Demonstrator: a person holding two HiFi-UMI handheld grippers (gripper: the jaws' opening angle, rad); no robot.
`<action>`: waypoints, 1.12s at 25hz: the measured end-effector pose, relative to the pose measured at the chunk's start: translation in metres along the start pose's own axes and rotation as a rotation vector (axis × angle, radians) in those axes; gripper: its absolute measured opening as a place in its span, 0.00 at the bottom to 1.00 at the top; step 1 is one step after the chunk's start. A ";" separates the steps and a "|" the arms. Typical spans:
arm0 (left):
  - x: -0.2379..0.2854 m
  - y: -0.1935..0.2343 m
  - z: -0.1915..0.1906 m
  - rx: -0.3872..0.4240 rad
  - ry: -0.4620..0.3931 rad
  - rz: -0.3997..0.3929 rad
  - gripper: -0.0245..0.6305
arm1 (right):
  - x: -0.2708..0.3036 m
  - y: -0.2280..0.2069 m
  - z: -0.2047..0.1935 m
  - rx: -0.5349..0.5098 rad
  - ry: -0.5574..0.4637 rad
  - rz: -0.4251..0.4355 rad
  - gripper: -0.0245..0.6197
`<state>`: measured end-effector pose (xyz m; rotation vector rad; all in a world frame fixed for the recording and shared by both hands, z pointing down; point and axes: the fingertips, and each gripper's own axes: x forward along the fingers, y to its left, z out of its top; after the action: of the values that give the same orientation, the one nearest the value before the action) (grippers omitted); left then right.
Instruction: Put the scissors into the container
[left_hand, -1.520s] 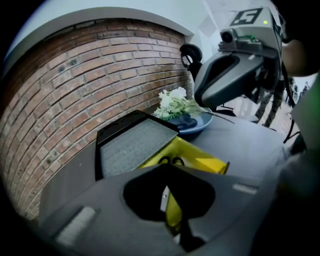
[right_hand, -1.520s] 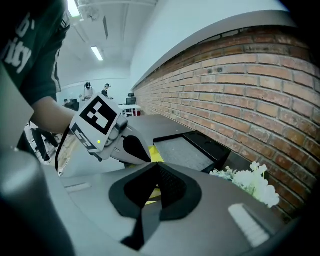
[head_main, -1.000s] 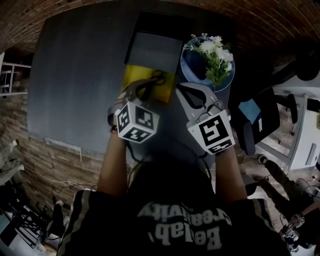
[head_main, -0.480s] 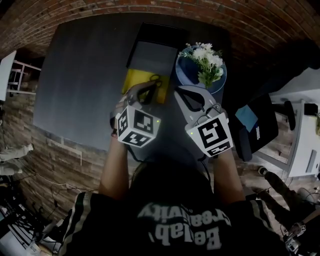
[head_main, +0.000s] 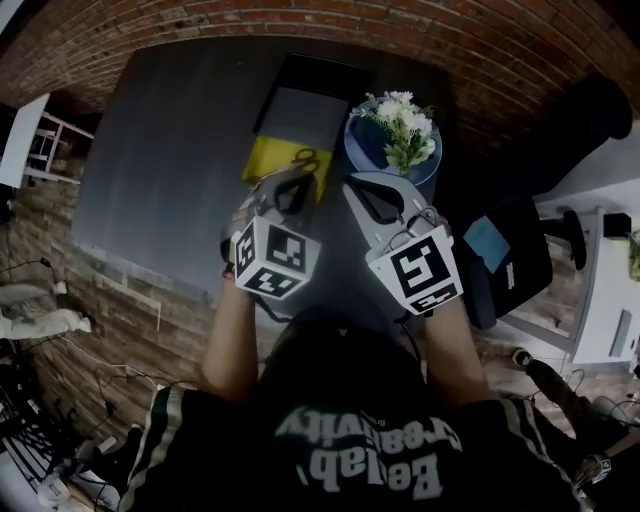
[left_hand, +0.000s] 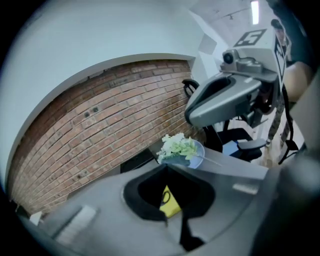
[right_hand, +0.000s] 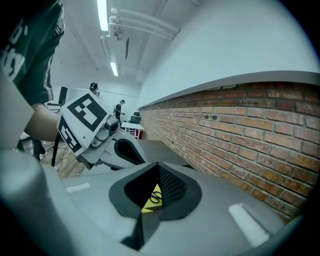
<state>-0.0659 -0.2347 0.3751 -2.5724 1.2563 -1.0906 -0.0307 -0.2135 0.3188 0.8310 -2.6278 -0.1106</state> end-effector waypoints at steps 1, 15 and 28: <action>-0.004 -0.002 0.003 -0.014 -0.012 0.000 0.04 | -0.004 0.002 0.002 -0.007 -0.004 0.005 0.05; -0.066 -0.032 0.035 -0.039 -0.075 0.095 0.04 | -0.062 0.032 0.024 -0.058 -0.086 0.049 0.05; -0.113 -0.068 0.060 -0.041 -0.108 0.132 0.04 | -0.111 0.058 0.040 -0.085 -0.146 0.073 0.05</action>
<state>-0.0298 -0.1226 0.2915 -2.4981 1.4126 -0.8984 0.0063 -0.1045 0.2552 0.7226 -2.7643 -0.2709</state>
